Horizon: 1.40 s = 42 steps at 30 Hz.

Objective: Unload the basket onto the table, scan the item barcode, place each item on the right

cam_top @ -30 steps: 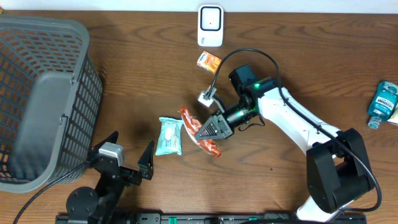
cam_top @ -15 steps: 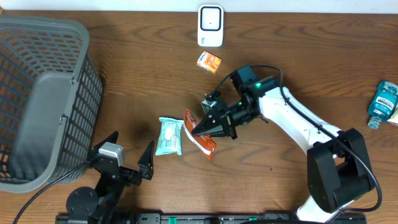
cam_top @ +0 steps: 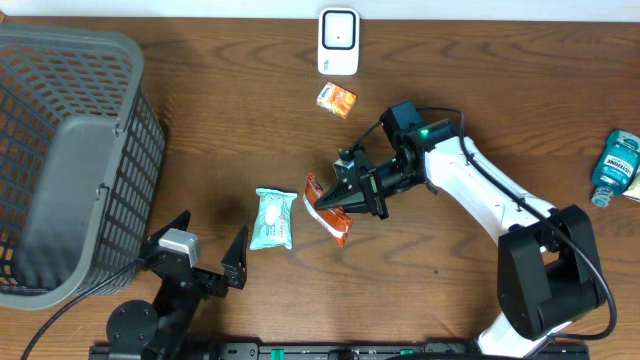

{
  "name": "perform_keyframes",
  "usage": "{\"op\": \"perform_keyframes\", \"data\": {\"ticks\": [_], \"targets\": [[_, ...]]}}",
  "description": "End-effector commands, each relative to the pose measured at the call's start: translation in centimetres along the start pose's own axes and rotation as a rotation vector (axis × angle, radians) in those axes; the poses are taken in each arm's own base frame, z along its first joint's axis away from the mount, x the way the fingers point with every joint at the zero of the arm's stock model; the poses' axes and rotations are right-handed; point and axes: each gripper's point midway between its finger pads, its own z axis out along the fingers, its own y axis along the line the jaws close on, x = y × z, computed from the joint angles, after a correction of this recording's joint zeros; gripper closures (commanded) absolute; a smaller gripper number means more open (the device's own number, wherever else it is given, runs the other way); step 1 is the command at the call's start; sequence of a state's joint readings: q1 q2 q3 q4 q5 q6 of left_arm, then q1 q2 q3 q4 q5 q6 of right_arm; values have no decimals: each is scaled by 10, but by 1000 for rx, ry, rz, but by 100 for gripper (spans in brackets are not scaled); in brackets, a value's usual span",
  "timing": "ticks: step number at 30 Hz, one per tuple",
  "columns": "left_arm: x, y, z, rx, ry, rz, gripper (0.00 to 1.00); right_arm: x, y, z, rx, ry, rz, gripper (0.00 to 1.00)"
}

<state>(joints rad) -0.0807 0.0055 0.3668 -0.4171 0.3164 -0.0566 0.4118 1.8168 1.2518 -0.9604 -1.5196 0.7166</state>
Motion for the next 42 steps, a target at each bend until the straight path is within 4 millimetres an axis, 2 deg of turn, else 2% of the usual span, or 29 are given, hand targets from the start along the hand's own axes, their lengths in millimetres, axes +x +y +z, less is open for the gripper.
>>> {"op": "perform_keyframes", "data": {"ticks": [1, 3, 5, 6, 7, 9, 10, 12, 14, 20, 21, 23, 27, 31, 32, 36, 37, 39, 41, 42], "targets": [[0, -3, 0, 17, -1, -11, 2, 7, 12, -5, -40, 17, -9, 99], [0, -3, 0, 17, -1, -11, 2, 6, 11, -5, -37, 15, -9, 99], [0, -3, 0, 17, -1, -11, 2, -5, 1, -5, 25, -43, 5, 99], [0, -3, 0, 17, -1, -11, 2, -17, -8, -6, 84, -105, -3, 99], [0, -3, 0, 17, -1, -11, 2, -49, -29, -15, 241, -276, -58, 99], [0, -3, 0, 17, -1, -11, 2, -80, -49, -30, 407, -452, -99, 99], [0, -3, 0, 17, -1, -11, 2, -93, -56, -40, 479, -536, -121, 99], [0, -3, 0, 17, -1, -11, 2, -107, -53, -47, 515, -601, -184, 99], [0, -3, 0, 17, -1, -11, 2, -118, -43, -52, 537, -628, -318, 99], [0, -3, 0, 17, -1, -11, 2, -147, 25, -55, 597, -672, -1051, 99], [0, -3, 0, 17, -1, -11, 2, -151, 29, -58, 628, -696, -1099, 99], [0, -3, 0, 17, -1, -11, 2, -171, 34, -82, 778, -848, -1132, 99], [0, -3, 0, 17, -1, -11, 2, -171, 39, -74, 900, -793, -1346, 99], [0, -3, 0, 17, -1, -11, 2, -184, 57, -96, 1110, -919, -1425, 99], [0, -3, 0, 17, -1, -11, 2, -190, 69, -109, 1198, -980, -1445, 99], [0, -3, 0, 17, -1, -11, 2, -208, 114, -129, 1289, -1116, -1493, 99], [0, -3, 0, 17, -1, -11, 2, -220, 130, -134, 1303, -1138, -1515, 99], [0, -3, 0, 17, -1, -11, 2, -234, 144, -139, 1311, -1157, -1527, 99], [0, -3, 0, 17, -1, -11, 2, -260, 165, -148, 1333, -1199, -1537, 99], [0, -3, 0, 17, -1, -11, 2, -271, 169, -151, 1349, -1211, -1537, 99]]}}
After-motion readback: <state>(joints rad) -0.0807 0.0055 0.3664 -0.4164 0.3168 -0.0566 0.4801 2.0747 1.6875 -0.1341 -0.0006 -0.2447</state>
